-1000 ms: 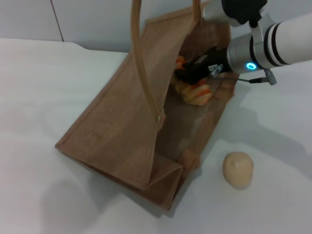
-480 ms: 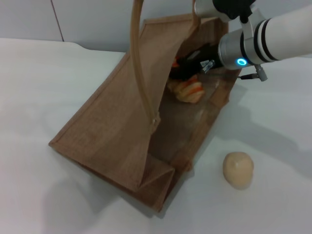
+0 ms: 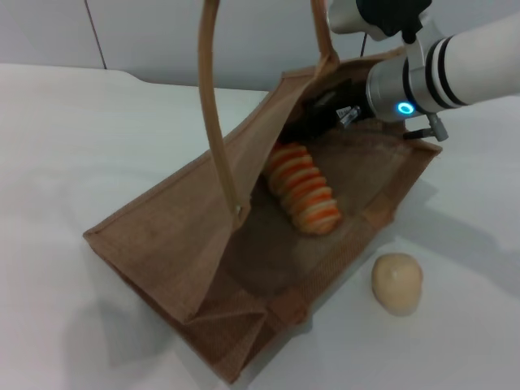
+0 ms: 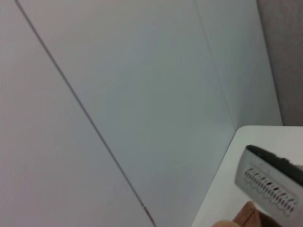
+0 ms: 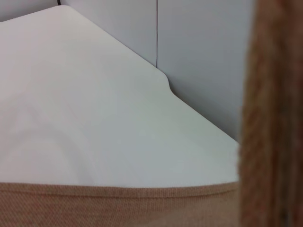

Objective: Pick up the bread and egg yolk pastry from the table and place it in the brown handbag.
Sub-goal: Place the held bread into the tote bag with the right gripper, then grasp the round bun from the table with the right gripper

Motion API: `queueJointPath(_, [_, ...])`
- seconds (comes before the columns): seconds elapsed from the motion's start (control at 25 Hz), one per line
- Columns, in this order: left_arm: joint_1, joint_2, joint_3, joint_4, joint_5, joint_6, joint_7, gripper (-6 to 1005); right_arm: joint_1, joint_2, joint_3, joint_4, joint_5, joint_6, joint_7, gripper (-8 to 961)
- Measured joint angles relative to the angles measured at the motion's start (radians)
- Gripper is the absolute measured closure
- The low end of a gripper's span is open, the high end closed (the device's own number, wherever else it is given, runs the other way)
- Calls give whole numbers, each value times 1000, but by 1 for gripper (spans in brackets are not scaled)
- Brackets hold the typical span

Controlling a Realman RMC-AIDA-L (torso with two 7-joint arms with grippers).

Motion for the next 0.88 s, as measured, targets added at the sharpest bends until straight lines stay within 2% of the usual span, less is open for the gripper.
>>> queueJointPath(0.12, [11,-1,-3,0,26,11,-1,885,-5,-1,5,-10,0,46,1,208])
queueJointPath(0.4, [54,1,-29,0,88,61,-9,887,-52,-16,24,-51,-59,154,33,211])
queueJointPath(0.68, [69,3,-113,0,92,66,-7,888,-195,-14,136,-306,-260,320,119,214])
queueJointPath(0.88, [78,8,-125,0,112,75,-2,888,-248,-12,157,-421,-299,467,143,220])
